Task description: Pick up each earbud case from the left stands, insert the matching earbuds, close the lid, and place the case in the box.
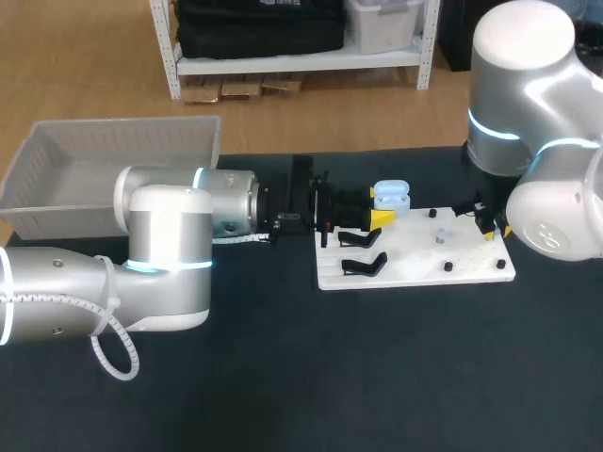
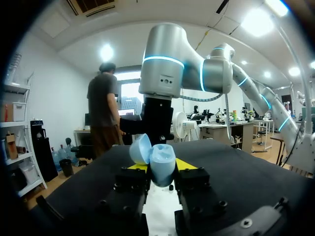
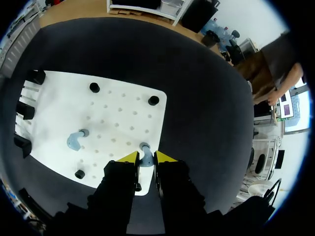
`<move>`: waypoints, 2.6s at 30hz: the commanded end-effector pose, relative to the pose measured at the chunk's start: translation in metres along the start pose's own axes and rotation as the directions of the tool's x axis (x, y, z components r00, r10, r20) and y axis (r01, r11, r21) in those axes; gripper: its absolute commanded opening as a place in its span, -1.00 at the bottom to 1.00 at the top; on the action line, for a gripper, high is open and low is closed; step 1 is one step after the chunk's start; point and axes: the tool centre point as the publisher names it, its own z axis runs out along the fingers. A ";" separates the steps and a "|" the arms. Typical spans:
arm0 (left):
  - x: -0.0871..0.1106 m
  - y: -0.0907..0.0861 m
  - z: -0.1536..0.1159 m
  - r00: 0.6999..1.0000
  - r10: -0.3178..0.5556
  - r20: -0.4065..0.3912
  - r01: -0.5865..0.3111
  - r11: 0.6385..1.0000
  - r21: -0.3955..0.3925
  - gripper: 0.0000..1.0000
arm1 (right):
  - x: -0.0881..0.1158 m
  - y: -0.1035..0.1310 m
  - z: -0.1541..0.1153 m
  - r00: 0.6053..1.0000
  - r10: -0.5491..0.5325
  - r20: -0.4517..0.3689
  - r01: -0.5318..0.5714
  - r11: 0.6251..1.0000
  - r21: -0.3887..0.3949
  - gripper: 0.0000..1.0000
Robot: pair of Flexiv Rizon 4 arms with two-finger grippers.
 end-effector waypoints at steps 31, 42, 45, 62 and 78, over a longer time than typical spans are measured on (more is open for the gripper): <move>0.001 -0.001 0.000 1.000 0.003 0.002 -0.003 1.000 -0.006 -1.00 | 0.050 0.044 -0.154 0.996 0.042 -0.081 -0.048 0.996 -0.069 -1.00; 0.001 -0.001 0.000 1.000 0.003 0.002 -0.003 1.000 -0.006 -1.00 | 0.039 0.067 -0.172 0.964 0.257 -0.073 -0.263 0.959 -0.103 -1.00; 0.001 -0.001 0.000 1.000 0.003 0.002 -0.003 1.000 -0.006 -1.00 | 0.035 0.085 -0.177 0.920 0.378 -0.101 -0.386 0.920 -0.066 -1.00; 0.001 -0.001 0.000 1.000 0.003 0.002 -0.003 1.000 -0.006 -1.00 | 0.012 0.112 -0.176 0.799 0.560 -0.220 -0.580 0.814 -0.033 -1.00; 0.001 -0.001 0.000 1.000 0.003 0.002 -0.003 1.000 -0.006 -1.00 | 0.000 0.122 -0.186 0.714 0.672 -0.199 -0.683 0.730 0.013 -1.00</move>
